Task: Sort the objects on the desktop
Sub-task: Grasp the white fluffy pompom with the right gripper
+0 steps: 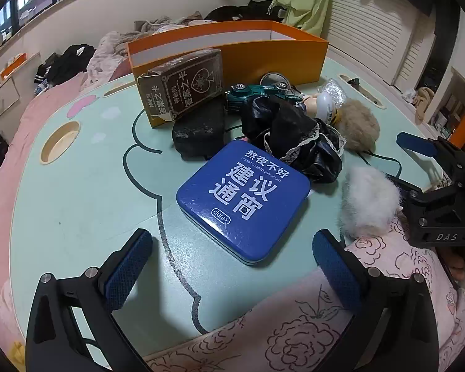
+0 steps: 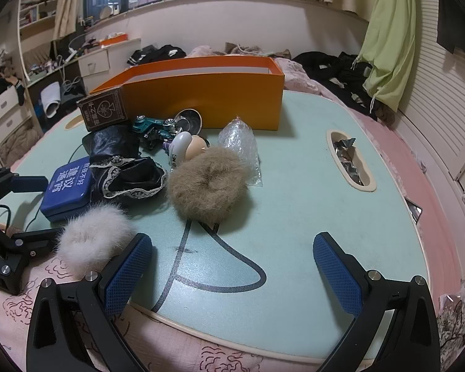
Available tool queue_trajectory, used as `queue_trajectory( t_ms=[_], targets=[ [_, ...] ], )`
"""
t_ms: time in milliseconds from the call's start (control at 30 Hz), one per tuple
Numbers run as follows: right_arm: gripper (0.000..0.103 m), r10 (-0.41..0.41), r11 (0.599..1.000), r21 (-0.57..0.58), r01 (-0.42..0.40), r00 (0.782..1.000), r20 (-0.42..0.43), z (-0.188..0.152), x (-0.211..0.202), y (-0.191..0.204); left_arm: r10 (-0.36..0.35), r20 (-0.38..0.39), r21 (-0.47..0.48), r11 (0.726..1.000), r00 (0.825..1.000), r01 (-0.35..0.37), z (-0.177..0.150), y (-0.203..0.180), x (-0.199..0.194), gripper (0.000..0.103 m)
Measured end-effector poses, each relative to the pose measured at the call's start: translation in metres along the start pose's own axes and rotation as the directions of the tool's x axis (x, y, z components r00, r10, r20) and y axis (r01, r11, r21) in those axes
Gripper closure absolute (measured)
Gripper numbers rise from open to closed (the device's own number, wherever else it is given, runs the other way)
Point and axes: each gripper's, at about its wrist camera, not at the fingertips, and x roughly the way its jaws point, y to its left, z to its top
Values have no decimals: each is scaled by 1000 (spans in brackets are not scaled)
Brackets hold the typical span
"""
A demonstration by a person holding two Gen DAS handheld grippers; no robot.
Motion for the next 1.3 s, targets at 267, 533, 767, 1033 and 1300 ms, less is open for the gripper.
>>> queue_trajectory(
  t_ms=[267, 533, 767, 1033, 1300],
  targets=[
    [0, -3, 1000, 3, 3, 1000, 2, 1, -1, -2, 0, 1, -3, 1000, 1000, 0, 0, 3, -1, 0],
    [6, 61, 995, 78, -68, 995, 84, -2, -14, -16, 2, 7, -15, 1000, 1000, -1, 0, 6, -3, 0],
    [35, 257, 966, -18, -257, 956, 144, 0, -34, 4, 3, 15, -18, 1000, 1000, -2, -2, 7, -4, 0],
    [64, 257, 931, -261, -256, 966, -31, 2, -9, 64, -14, 31, -57, 998, 999, 16, -3, 15, -7, 0],
    [64, 271, 947, -206, -247, 957, 101, 0, -30, 48, -89, 111, -73, 993, 990, 97, 1, 25, -26, 0]
  ],
)
